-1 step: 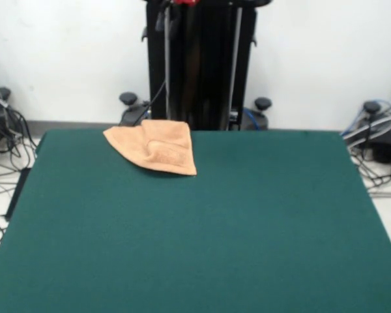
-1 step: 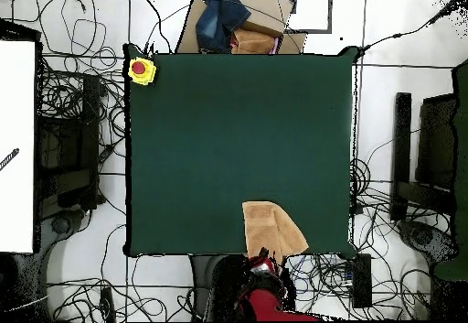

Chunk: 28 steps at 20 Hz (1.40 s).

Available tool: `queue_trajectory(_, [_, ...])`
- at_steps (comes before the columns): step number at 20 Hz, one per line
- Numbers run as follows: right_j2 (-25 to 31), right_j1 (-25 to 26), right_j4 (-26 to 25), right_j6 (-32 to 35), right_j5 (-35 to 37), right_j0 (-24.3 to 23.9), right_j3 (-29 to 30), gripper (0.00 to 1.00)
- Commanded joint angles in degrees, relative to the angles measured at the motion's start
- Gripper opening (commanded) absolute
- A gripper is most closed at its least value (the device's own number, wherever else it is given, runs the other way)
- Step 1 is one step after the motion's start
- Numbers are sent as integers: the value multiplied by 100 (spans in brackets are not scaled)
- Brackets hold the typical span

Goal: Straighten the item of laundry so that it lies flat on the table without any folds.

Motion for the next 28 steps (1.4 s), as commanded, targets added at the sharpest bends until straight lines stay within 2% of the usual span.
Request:
queue_trajectory(1, [18,1064,-261,-389,126,-72,-1103,100])
queue_trajectory(6, [116,1074,-308,-353,121,-131,-1154,100])
queue_trajectory(9, [240,1294,-344,-348,31,-228,-1334,100])
queue_trajectory(10, [308,1353,-365,-373,71,-248,-1410,100])
queue_trajectory(11, [435,1282,-453,-540,407,-242,-1468,100])
queue_trajectory(12, [542,1093,-581,-927,1030,-145,-1524,100])
queue_trajectory(14, [556,897,-642,-1313,1643,197,-1645,100])
queue_trajectory(16, [352,1139,-674,-1100,1627,582,-1870,100])
queue_trajectory(18, [129,1720,-676,-636,1351,962,-2316,100])
queue_trajectory(20, [-16,2012,-736,-405,1267,1232,-2571,100])
queue_trajectory(23, [-316,2435,-1146,-509,1289,1760,-3109,100])
queue_trajectory(26, [-739,2794,-1360,-402,1026,2180,-3411,100])
queue_trajectory(28, [-862,2875,-1437,-369,950,2225,-3488,100])
